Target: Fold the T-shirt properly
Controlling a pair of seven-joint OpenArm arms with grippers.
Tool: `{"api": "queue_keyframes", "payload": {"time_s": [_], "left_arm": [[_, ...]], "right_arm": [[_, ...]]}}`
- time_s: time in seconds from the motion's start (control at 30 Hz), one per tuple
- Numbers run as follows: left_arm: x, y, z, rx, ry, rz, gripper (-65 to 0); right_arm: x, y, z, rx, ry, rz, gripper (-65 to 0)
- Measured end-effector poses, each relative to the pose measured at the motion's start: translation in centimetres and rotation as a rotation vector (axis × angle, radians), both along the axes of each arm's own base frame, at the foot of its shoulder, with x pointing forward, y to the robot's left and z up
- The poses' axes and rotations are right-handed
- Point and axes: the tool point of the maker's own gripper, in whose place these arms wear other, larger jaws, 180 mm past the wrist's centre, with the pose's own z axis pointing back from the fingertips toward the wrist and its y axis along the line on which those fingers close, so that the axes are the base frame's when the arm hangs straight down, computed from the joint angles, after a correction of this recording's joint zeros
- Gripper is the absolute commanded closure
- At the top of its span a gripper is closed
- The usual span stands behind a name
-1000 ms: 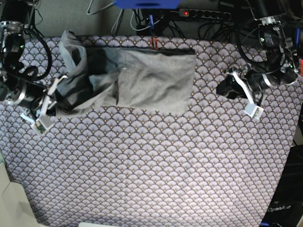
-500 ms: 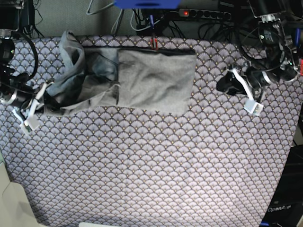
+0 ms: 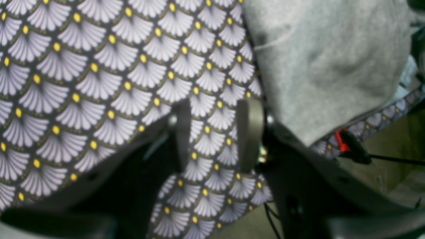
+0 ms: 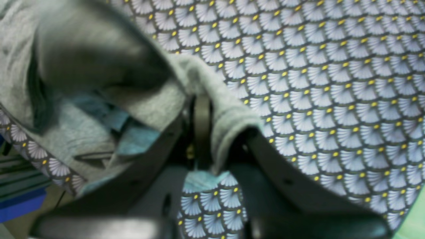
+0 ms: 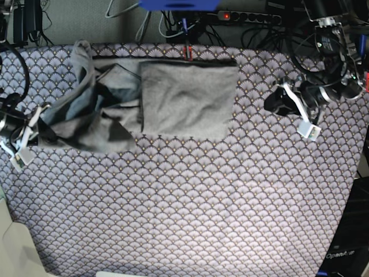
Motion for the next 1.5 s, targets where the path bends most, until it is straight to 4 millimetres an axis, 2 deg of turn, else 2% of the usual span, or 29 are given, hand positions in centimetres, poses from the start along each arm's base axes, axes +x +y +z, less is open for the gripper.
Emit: {"api": "queue_keyframes", "payload": {"time_s": [0.13, 0.2, 0.33, 0.43, 0.53, 0.67, 0.83, 0.97, 1.07, 1.17, 1.27, 1.37, 1.5], "left_arm": [[0.0, 0.0, 0.0, 0.000, 0.000, 0.000, -22.7], [0.0, -0.1, 0.0, 0.000, 0.001, -0.002, -22.7], [0.0, -0.1, 0.0, 0.000, 0.001, -0.003, -22.7], [0.0, -0.1, 0.0, 0.000, 0.000, -0.003, -22.7], [0.0, -0.1, 0.0, 0.000, 0.001, -0.003, -22.7], [0.0, -0.1, 0.0, 0.000, 0.001, -0.003, -22.7], [0.0, -0.1, 0.0, -0.001, 0.000, -0.003, -22.7], [0.0, -0.1, 0.0, 0.000, 0.001, -0.003, -22.7], [0.0, -0.1, -0.1, 0.001, 0.002, -0.003, -22.7], [0.0, -0.1, -0.1, 0.002, 0.003, -0.003, -22.7], [0.0, -0.1, -0.1, 0.002, 0.003, -0.003, -22.7], [0.0, -0.1, -0.1, 0.002, 0.003, -0.003, -22.7], [0.0, -0.1, -0.1, -0.001, 0.003, -0.003, -22.7]], "right_arm": [[0.1, -0.2, -0.1, -0.011, -0.006, -0.005, -1.1], [0.0, -1.0, -0.6, -0.067, 0.000, -0.016, -1.1], [-0.2, -0.3, -2.0, -0.078, 0.012, -0.033, -1.1], [-0.4, -0.7, -3.0, -0.125, 0.028, -0.047, -1.7], [-1.2, -0.7, -3.9, -0.141, 0.057, -0.051, -7.3], [-1.4, -1.0, -4.1, -0.158, 0.065, -0.054, -15.0], [-2.4, -1.3, -4.9, -0.172, 0.097, -0.052, -20.9], [-2.0, -2.5, -4.4, -0.223, 0.082, -0.054, -23.1], [-1.9, -4.0, -4.0, -0.255, 0.069, -0.098, -24.2], [-1.9, -6.3, -3.2, -0.306, 0.056, -0.155, -25.2], [-1.6, -7.3, -2.3, -0.299, 0.031, -0.193, -25.3], [-1.4, -7.2, -1.9, -0.307, 0.027, -0.202, -25.3], [0.7, -4.6, -0.6, -0.258, -0.014, -0.202, -25.4]]}}
